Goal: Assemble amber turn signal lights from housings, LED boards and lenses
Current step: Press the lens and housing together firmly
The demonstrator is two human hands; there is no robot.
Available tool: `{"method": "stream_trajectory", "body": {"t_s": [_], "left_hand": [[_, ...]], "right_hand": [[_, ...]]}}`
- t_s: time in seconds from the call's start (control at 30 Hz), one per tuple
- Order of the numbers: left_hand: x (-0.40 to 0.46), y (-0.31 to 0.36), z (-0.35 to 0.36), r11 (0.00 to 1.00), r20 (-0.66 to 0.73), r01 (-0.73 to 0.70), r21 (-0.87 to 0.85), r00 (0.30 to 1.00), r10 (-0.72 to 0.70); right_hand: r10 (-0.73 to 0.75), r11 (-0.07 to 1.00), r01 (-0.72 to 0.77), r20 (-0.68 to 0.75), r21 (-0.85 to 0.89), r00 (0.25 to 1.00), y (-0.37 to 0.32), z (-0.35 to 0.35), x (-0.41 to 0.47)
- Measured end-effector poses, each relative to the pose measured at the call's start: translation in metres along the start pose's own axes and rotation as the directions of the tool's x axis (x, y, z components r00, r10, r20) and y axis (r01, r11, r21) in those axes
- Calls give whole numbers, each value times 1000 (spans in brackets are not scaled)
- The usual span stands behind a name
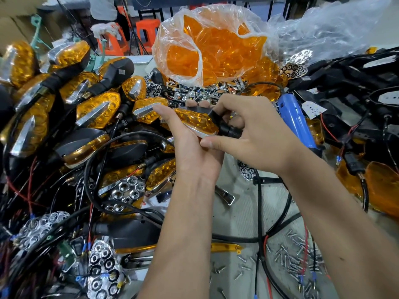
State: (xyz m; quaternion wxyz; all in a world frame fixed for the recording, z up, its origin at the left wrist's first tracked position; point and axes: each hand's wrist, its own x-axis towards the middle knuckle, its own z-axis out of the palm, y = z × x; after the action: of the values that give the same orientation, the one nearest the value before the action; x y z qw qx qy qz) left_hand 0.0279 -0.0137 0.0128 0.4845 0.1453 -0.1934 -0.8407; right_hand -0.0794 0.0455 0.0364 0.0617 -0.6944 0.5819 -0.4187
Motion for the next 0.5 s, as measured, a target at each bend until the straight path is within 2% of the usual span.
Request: {"method": "stream_trajectory", "body": {"t_s": [0.17, 0.3, 0.4, 0.5], "left_hand": [[0, 3, 1, 999, 78, -3, 47, 997, 0], [2, 3, -1, 996, 79, -13, 92, 997, 6], [3, 4, -1, 987, 68, -57, 153, 997, 47], [2, 5, -2, 977, 66, -76, 197, 996, 64]], "right_hand": [[21, 999, -18, -62, 48, 998, 5, 1, -2], [65, 994, -64, -4, 89, 998, 9, 0, -3], [72, 996, -73, 16, 53, 997, 9, 0, -3], [69, 997, -69, -26, 21, 997, 7, 2, -3]]}}
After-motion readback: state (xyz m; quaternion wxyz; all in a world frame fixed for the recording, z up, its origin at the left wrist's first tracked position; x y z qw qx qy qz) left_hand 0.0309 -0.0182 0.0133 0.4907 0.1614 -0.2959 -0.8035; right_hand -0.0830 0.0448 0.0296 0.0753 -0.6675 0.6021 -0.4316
